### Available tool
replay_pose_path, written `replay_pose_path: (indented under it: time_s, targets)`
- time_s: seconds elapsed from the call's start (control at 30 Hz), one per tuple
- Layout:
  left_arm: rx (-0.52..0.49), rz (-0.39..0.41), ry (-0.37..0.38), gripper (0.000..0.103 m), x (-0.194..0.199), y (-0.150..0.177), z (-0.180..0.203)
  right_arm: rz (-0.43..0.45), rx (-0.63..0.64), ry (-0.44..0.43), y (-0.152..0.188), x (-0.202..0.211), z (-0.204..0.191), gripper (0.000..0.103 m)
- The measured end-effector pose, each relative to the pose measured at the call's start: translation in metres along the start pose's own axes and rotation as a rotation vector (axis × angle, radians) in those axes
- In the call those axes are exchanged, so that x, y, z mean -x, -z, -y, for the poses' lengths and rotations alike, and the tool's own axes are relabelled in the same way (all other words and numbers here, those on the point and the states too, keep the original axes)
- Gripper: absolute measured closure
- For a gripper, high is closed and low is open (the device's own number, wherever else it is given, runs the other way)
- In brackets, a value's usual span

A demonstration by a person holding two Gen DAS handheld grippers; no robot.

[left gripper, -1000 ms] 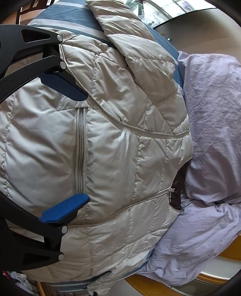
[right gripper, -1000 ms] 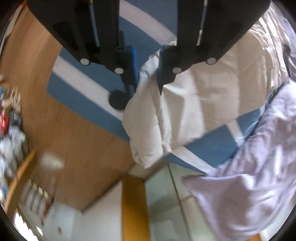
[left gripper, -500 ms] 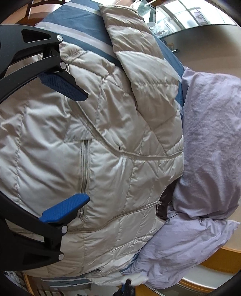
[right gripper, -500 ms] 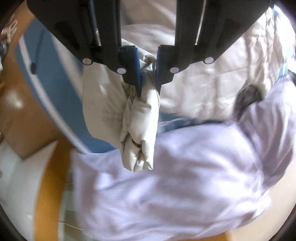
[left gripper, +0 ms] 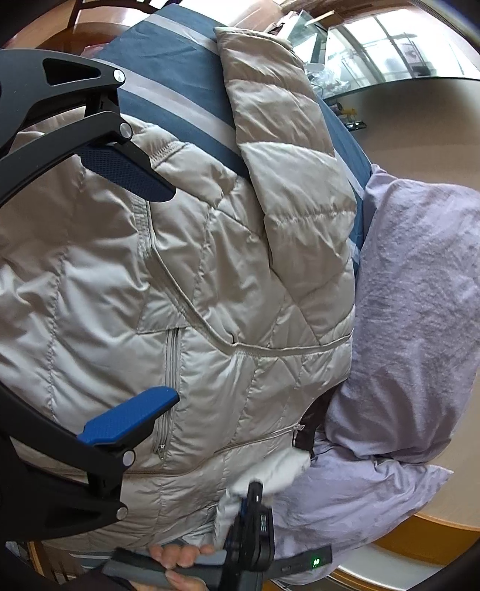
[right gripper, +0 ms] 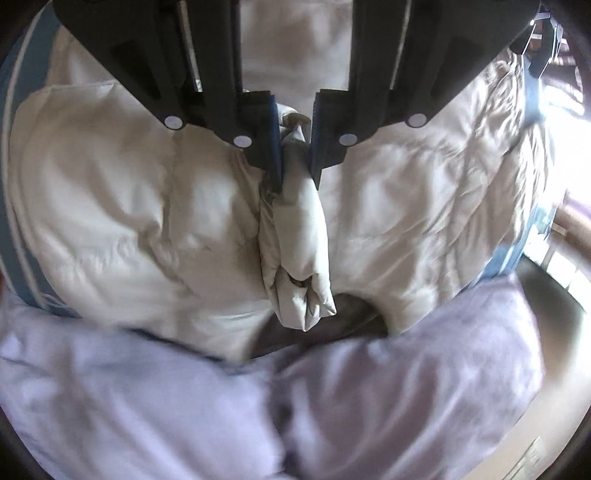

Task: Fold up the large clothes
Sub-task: 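Lay the sleeve across the jacket front and open the right gripper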

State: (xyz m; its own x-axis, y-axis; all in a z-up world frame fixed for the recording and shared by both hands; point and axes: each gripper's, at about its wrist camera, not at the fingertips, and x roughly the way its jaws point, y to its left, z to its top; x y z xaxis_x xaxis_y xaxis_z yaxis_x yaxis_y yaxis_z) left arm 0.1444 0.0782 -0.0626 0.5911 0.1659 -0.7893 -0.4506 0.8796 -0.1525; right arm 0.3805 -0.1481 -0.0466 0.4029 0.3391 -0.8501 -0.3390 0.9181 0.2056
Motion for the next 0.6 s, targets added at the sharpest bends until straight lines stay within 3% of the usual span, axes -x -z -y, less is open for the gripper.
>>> replay_pose_path:
  time_s: [0.27, 0.4, 0.43, 0.5, 0.6]
  targets:
    - [0.028, 0.015, -0.013, 0.002, 0.005, -0.002, -0.013, -0.024, 0.046, -0.048, -0.004, -0.012, -0.053, 0.087]
    - [0.033, 0.019, -0.039, 0.002, 0.006, -0.003, -0.017, -0.105, 0.079, -0.087, 0.003, -0.027, -0.055, 0.067]
    - [0.035, 0.019, -0.042, 0.002, 0.005, -0.003, -0.019, -0.098, 0.085, -0.109, 0.005, -0.021, -0.054, 0.058]
    - [0.04, 0.018, -0.047, 0.002, 0.004, -0.004, -0.022, -0.045, 0.092, -0.128, 0.004, -0.006, -0.051, 0.051]
    - [0.05, 0.025, -0.061, 0.002, 0.004, -0.007, -0.027, 0.045, 0.075, -0.1, -0.005, 0.012, -0.04, 0.051]
